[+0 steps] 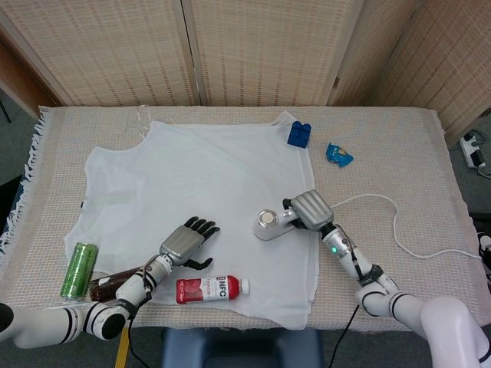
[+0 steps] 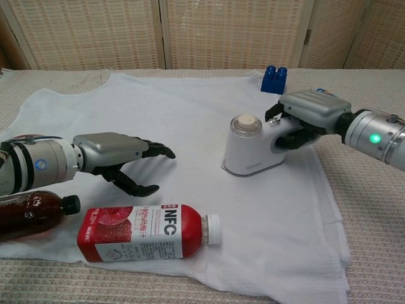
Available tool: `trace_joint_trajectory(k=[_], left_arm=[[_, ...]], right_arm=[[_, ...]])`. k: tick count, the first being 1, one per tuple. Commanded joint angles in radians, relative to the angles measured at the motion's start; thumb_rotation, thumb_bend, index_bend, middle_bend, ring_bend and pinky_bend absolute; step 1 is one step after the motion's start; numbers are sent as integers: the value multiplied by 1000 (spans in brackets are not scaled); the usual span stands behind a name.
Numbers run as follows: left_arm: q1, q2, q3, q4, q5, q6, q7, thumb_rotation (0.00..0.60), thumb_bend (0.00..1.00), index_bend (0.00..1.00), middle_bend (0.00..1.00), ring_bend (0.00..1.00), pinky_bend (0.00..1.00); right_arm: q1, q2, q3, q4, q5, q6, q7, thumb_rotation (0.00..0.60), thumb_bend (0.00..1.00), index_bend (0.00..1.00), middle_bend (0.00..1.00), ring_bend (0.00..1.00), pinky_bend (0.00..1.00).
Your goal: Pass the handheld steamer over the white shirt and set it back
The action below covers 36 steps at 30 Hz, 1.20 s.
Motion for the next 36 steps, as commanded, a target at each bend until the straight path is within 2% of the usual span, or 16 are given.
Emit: trace_joint_trajectory(k=[1, 8, 14, 19, 26, 28, 31, 33, 34, 35, 36], left_arm=[[0, -1, 0, 0, 0, 0, 0, 268, 434, 116, 76, 0, 0], [3, 1, 2, -3, -1, 3, 2, 271, 434, 116, 76, 0, 0], [17, 27, -16, -39, 16, 35, -25, 275, 434, 116, 76, 0, 0], [56, 85, -46, -112, 70, 84, -129, 267, 429, 116, 76, 0, 0], [98, 157, -56, -176, 116, 131, -192, 274, 427, 117, 76, 0, 0], [108, 169, -57, -184, 117, 143, -198, 272, 427, 116, 76, 0, 0], [123, 182, -59, -186, 116, 160, -205, 270, 424, 116, 76, 0, 0], [134, 190, -60, -185, 118, 171, -212, 267, 422, 116, 76, 0, 0], [139, 194, -60, -183, 119, 176, -215, 268, 419, 116, 76, 0, 0], [145, 198, -60, -181, 120, 182, -218, 267, 408, 117, 76, 0, 0], [153, 203, -60, -177, 122, 190, -225, 265, 389, 117, 76, 0, 0]], right_arm=[[-16, 4, 2, 43, 18, -6, 14, 600, 483, 854, 872, 821, 883], [-61, 32, 6, 119, 51, -5, 57, 600, 483, 853, 872, 821, 883], [-135, 124, 29, 20, 77, 82, 162, 600, 483, 852, 872, 819, 883], [-202, 226, 12, -94, 106, 82, 134, 600, 482, 819, 865, 785, 883], [-249, 250, 0, -94, 148, 37, 116, 600, 454, 757, 806, 716, 883], [-251, 244, -3, -82, 150, 20, 121, 600, 386, 661, 742, 651, 846], [-250, 239, 0, -79, 152, 3, 145, 600, 219, 410, 548, 461, 628], [-249, 249, 2, -95, 152, -11, 160, 600, 79, 162, 355, 283, 455], [-249, 256, 2, -105, 152, -17, 162, 600, 46, 97, 292, 226, 405], [-249, 266, 0, -116, 151, -24, 162, 598, 10, 22, 186, 134, 320], [-250, 282, -1, -136, 151, -32, 164, 587, 0, 0, 98, 64, 246]])
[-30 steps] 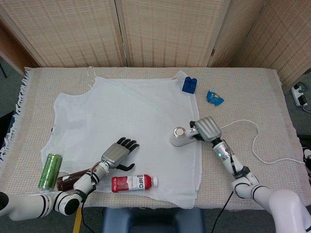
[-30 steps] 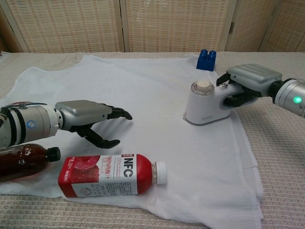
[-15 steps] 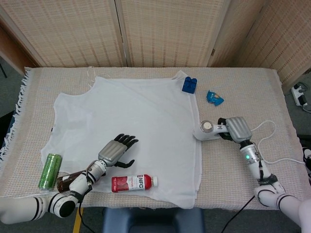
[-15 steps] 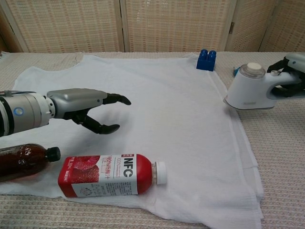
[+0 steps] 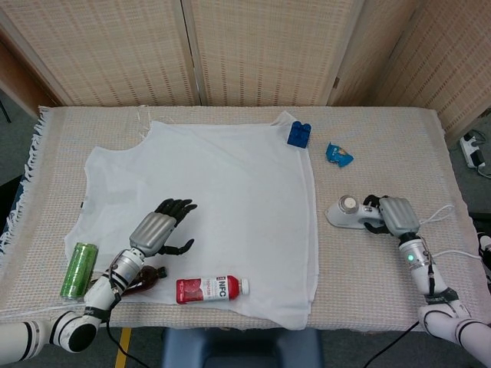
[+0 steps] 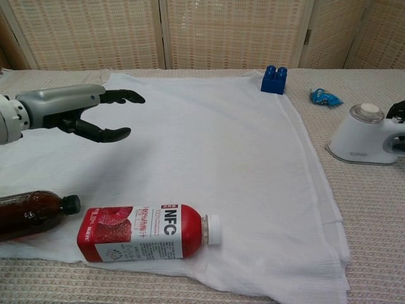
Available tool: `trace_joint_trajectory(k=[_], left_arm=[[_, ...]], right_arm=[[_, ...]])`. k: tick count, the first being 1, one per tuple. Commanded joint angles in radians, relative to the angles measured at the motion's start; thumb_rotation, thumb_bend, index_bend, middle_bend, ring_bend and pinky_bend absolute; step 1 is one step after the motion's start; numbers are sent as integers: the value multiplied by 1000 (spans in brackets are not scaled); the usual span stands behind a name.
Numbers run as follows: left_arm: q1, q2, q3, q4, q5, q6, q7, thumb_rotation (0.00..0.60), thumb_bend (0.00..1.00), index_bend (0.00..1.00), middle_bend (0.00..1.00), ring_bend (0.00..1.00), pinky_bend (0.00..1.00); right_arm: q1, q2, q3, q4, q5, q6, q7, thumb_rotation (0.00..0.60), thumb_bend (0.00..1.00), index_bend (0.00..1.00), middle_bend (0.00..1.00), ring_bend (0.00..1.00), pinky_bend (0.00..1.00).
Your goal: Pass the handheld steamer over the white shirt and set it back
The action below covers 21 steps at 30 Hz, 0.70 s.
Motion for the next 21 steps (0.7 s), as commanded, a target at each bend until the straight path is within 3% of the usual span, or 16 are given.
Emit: trace_joint_trajectory(k=[1, 3, 6, 10, 13, 17, 21], left_arm=[[17, 10, -1, 9, 4, 17, -15, 264, 373, 117, 76, 0, 0], [29, 16, -2, 18, 4, 28, -26, 263, 312, 115, 76, 0, 0], [51, 33, -7, 31, -5, 41, -52, 268, 257, 112, 76, 0, 0], [81, 65, -17, 36, -24, 50, -100, 270, 242, 108, 77, 0, 0], [107, 93, -24, 43, -49, 70, -109, 278, 241, 97, 81, 0, 2], [146, 94, -24, 88, -75, 155, -33, 410, 241, 119, 90, 22, 13], [196, 96, -22, 128, -49, 245, -30, 596, 246, 174, 146, 100, 76]], right_arm=[[-3, 41, -2, -50, 0, -21, 4, 576, 0, 0, 57, 34, 206], [-10, 68, 0, -85, -1, -14, 5, 534, 0, 0, 0, 0, 109], [-30, 130, 0, -162, -12, 23, 6, 497, 0, 0, 0, 0, 83], [-69, 224, 9, -283, -29, 111, -12, 493, 0, 0, 0, 0, 93], [-109, 293, 22, -386, -38, 201, -36, 499, 0, 0, 46, 35, 189], [-154, 380, 15, -502, -61, 270, -62, 582, 11, 92, 223, 161, 315], [-192, 440, -4, -574, -79, 309, -82, 600, 83, 216, 286, 215, 347]])
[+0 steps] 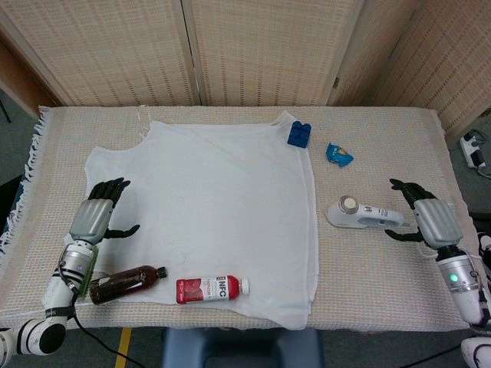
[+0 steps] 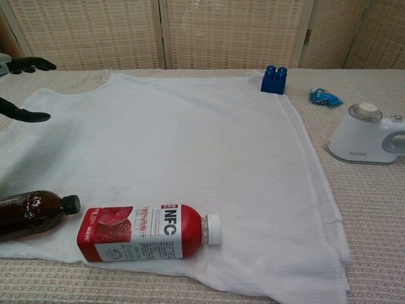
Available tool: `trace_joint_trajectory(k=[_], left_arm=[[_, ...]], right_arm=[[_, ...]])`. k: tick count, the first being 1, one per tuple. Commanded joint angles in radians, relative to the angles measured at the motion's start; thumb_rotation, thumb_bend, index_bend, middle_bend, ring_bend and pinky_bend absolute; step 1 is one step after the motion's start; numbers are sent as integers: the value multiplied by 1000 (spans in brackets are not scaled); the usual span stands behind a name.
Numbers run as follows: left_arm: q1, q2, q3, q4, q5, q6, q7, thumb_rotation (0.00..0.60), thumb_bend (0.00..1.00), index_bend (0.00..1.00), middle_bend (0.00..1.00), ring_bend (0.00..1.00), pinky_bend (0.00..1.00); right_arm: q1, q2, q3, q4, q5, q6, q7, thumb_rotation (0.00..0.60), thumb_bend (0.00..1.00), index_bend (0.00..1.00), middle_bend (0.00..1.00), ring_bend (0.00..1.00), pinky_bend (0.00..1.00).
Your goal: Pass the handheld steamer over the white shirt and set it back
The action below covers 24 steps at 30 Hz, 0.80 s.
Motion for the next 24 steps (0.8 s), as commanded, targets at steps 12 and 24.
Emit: trace_joint_trajectory(k=[12, 24], left_arm=[[290, 77, 103, -8, 148, 353, 16, 600, 224, 161, 156, 99, 34], [449, 77, 176, -66, 286, 494, 14, 600, 213, 120, 130, 75, 16]], right_arm=[[-201, 49, -60, -99, -18, 211, -109, 600, 92, 0, 113, 28, 182], [-282, 12, -73, -121, -50, 307, -167, 600, 91, 0, 30, 0, 77]])
